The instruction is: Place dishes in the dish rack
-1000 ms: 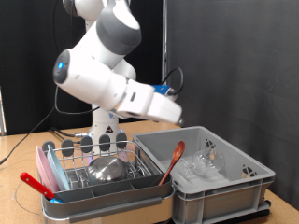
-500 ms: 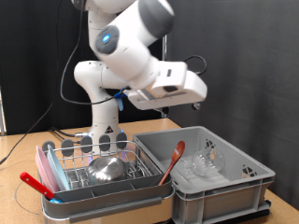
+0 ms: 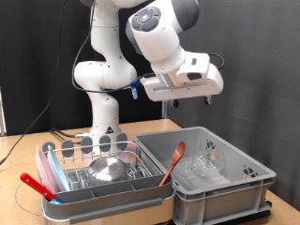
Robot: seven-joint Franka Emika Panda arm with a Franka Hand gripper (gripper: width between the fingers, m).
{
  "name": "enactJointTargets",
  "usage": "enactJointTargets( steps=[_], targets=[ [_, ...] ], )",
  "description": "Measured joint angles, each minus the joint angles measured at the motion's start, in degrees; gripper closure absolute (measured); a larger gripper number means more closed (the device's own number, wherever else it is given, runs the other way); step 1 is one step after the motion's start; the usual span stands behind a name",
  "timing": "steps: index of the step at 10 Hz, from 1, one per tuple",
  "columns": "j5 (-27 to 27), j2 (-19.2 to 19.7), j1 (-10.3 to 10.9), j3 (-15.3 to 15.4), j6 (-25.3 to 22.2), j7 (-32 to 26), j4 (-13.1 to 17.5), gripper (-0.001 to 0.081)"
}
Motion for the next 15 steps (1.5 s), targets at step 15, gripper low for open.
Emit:
enactJointTargets(
  steps=[15],
  targets=[
    [-23.2, -7.2, 5.9, 9.7, 0.4, -40.1, 0.3, -0.0002]
  ],
)
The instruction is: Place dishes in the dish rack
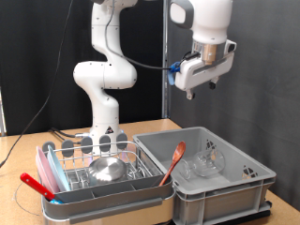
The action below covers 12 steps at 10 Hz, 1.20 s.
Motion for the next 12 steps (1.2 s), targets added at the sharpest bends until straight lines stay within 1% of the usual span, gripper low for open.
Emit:
enactJointTargets(
  steps=[2, 3, 5, 6, 9, 10, 11, 12],
  targets=[
    [-0.5, -2.1, 0.4, 0.9, 0.2, -1.1, -0.8, -0.0002],
    [-0.5, -2.0, 0.4, 0.9, 0.2, -1.1, -0.8, -0.0002],
    [-0.6, -2.2, 0.9, 1.0, -0.1, -9.9, -1.1, -0.0002],
    [-1.4, -3.0, 1.9, 1.3, 0.1, -10.8, -1.9, -0.0002],
    [-3.8, -8.2, 5.6, 1.7, 1.2, -11.5, -5.5, -0.0002],
    [-4.6, -10.5, 6.5, 1.2, 2.2, -11.7, -7.4, -0.0002],
    [-4.5, -10.2, 6.5, 1.3, 2.0, -8.0, -7.3, -0.0002],
    [-4.3, -9.8, 6.5, 1.4, 2.5, -6.6, -7.3, -0.0002]
  ],
)
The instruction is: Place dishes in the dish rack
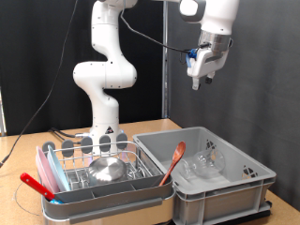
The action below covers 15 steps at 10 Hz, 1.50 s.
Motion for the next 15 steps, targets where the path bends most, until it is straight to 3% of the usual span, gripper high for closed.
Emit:
enactJointTargets(
  steps=[1, 4, 5, 6, 10, 11, 12, 15],
  targets=[
    [1.8, 0.0, -0.1, 0.0, 0.6, 3.3, -0.1, -0.0002],
    [9.7, -0.8, -0.3, 0.4, -0.7, 20.6, -0.2, -0.0002],
    [8.7, -0.8, -0.2, 0.4, -0.5, 19.3, -0.2, -0.0002],
    [9.3, -1.1, -0.3, 0.5, 1.9, 23.9, -0.8, -0.0002],
    [13.7, -5.0, -0.6, 1.9, 3.7, 49.4, -4.2, -0.0002],
    [13.6, -4.8, -0.5, 1.9, 3.7, 47.4, -4.2, -0.0002],
    [15.1, -4.8, -0.6, 2.0, 4.8, 50.7, -4.4, -0.0002],
    [20.4, -5.5, -0.6, 3.3, 6.0, 70.3, -5.8, -0.0002]
  ],
)
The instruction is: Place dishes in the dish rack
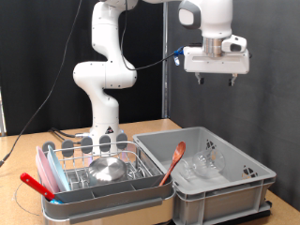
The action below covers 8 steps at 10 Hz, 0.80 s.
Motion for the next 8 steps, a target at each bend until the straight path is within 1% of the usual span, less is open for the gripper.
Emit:
enactJointTargets(
  steps=[2, 3, 4, 5, 6, 8],
  targets=[
    [1.5, -1.0, -0.8, 0.0, 0.7, 11.5, -1.8, -0.0002],
    [1.5, -1.7, -1.4, -0.1, 0.8, 14.5, -2.8, -0.0002],
    [1.5, -2.6, -1.7, -0.5, 0.7, 15.7, -3.7, -0.0002],
    [1.5, -2.6, -1.7, -0.4, 0.7, 15.6, -3.7, -0.0002],
    [1.5, -2.8, -2.0, 0.1, 1.7, 19.0, -3.9, -0.0002],
    [2.5, -4.5, -2.8, 0.7, 5.4, 30.6, -6.2, -0.0002]
  ],
)
